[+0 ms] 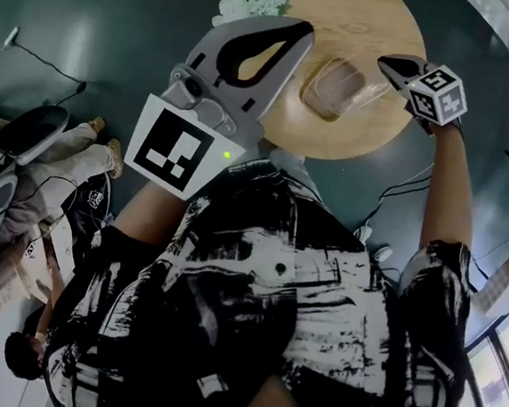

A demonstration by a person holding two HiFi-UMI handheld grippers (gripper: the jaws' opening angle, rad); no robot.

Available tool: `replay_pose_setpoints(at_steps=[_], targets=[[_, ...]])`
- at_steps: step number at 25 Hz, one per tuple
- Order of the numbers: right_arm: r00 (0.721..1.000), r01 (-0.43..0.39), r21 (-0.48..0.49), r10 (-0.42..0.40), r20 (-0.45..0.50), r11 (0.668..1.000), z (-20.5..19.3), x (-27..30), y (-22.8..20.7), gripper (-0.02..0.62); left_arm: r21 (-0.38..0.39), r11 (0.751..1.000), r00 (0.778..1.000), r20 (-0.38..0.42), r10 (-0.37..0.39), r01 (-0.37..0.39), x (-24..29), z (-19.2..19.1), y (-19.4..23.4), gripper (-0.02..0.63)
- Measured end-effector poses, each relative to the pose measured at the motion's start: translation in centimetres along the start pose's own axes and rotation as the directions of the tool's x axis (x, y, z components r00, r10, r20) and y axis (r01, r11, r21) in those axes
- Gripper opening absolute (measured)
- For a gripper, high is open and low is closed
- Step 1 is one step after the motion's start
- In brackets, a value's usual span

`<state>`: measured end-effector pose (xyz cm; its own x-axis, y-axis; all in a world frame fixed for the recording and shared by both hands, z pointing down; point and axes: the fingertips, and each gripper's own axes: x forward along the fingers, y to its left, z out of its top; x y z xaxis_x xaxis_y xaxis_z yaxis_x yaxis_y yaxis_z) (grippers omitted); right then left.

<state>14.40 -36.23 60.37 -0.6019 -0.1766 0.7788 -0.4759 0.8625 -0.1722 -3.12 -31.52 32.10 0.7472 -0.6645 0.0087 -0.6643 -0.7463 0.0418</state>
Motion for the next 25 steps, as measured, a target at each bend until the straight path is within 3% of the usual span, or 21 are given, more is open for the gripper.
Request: replay_pose_setpoints(at_steps=[3,6,8,10,13,16,19,21,23,25], targets=[[0.984,0.128,-0.019,-0.124,0.130,0.992,3.0,-4.9,0.1,0.015,0.034,0.999,0.999,0.036,-0.041,0.039,0.4,1.8,-1.0,0.000],[0.916,0.292,0.002,-0.280,0.288,0.957,6.3,-11.4,0.0,0.015,0.072,0.995,0.995,0.070,-0.075,0.070,1.1,3.9,-2.3,0.000],[0.827,0.392,0.074,-0.386,0.410,0.917,8.6,-16.6,0.1,0.015,0.089,0.993,0.992,0.086,-0.090,0.082,1.6,5.4,-2.9,0.000],[0.700,0.459,0.176,-0.477,0.532,0.871,11.1,-22.3,0.5,0.015,0.111,0.990,0.990,0.100,-0.100,0.089,2.5,6.9,-3.2,0.000],[0.490,0.519,0.302,-0.567,0.662,0.800,14.0,-30.6,2.3,0.015,0.146,0.985,0.989,0.110,-0.103,0.086,3.9,9.2,-3.4,0.000],[0.334,0.590,0.360,-0.625,0.706,0.722,15.2,-36.3,4.9,0.015,0.178,0.982,0.989,0.118,-0.093,0.071,4.4,10.8,-3.4,0.000],[0.211,0.638,0.419,-0.671,0.711,0.646,15.0,-40.0,7.2,0.016,0.189,0.980,0.988,0.131,-0.082,0.056,4.2,11.8,-3.4,0.000],[0.150,0.652,0.454,-0.690,0.708,0.607,14.5,-41.4,8.3,0.016,0.188,0.981,0.988,0.134,-0.075,0.049,4.3,12.2,-3.3,0.000],[0.111,0.662,0.475,-0.702,0.703,0.580,14.2,-41.9,9.0,0.017,0.186,0.981,0.989,0.132,-0.072,0.047,4.5,12.3,-3.3,0.000],[0.094,0.665,0.485,-0.708,0.700,0.568,14.1,-41.8,9.3,0.017,0.193,0.980,0.989,0.127,-0.071,0.046,4.7,12.5,-3.3,0.000]])
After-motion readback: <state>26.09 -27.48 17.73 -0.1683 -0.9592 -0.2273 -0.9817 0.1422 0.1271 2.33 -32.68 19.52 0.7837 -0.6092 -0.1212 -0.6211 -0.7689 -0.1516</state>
